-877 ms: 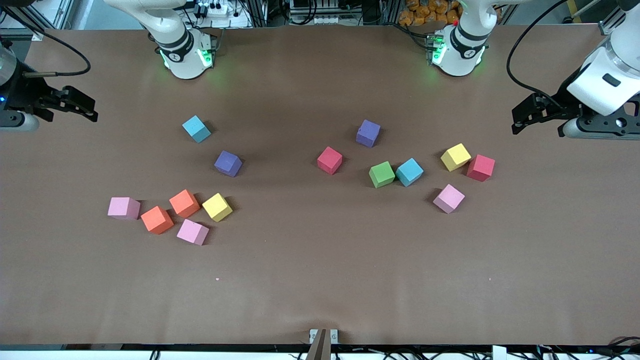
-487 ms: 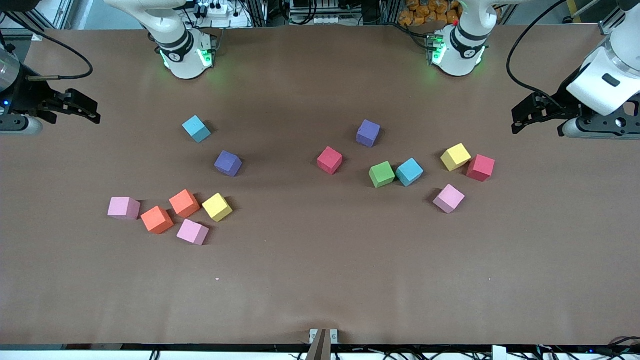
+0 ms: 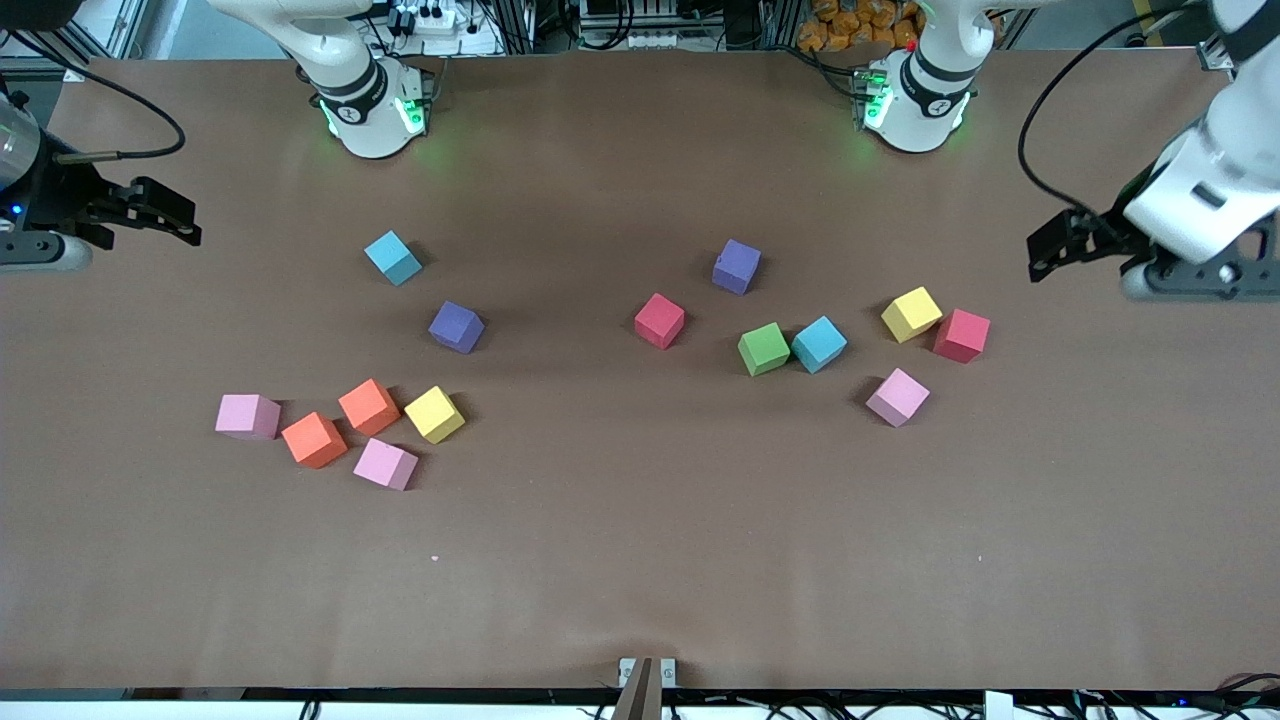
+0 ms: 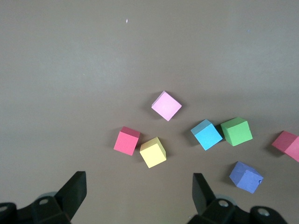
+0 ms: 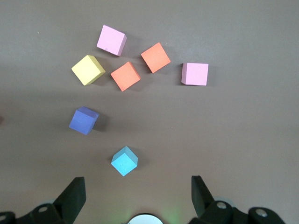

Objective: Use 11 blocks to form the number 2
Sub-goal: 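Reach the left gripper to the cyan cube while the right gripper reaches the pink cube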

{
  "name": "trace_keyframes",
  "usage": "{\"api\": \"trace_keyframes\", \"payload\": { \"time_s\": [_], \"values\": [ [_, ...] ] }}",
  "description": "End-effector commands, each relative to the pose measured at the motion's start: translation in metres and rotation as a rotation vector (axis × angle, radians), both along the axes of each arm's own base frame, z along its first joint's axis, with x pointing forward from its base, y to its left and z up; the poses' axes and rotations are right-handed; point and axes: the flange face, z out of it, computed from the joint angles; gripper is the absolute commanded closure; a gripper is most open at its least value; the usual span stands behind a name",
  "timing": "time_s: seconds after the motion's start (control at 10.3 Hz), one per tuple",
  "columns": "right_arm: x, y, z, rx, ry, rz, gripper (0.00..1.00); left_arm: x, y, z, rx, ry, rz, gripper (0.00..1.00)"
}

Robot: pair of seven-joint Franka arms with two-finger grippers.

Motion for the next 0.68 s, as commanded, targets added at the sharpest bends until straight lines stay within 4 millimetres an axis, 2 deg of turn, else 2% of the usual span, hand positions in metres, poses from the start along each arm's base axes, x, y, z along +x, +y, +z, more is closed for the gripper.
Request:
{"api": "trace_keyframes", "payload": {
  "time_s": [0.0,0.1,0.19,0.29,0.39,0.49,0.58],
  "values": [
    [-0.001,-0.002,-0.010,0.023,0.026,0.046,0.00,0.017,-0.004,-0.045,-0.027,0.097,0.006,0.00],
    [-0.002,0.002,-0.011,0.017,0.034,0.057,0.00,0.016,-0.014,-0.079,-0.079,0.198,0.032,0.00],
    [-0.001,0.004,-0.013,0.017,0.034,0.061,0.00,0.016,-0.036,-0.119,-0.053,0.266,0.137,0.00],
    [0.002,0.007,-0.017,0.017,0.039,0.067,0.00,0.017,-0.074,-0.148,-0.020,0.279,0.188,0.00],
    [0.005,0.009,-0.023,0.021,0.045,0.066,0.00,0.020,-0.089,-0.172,-0.002,0.267,0.216,0.00],
    [0.013,0.017,-0.033,0.013,0.032,0.075,0.00,0.012,-0.104,-0.197,0.000,0.255,0.210,0.00],
    [0.018,0.015,-0.048,0.022,0.013,0.079,0.00,0.002,-0.116,-0.222,0.001,0.227,0.242,0.00]
  ]
}}
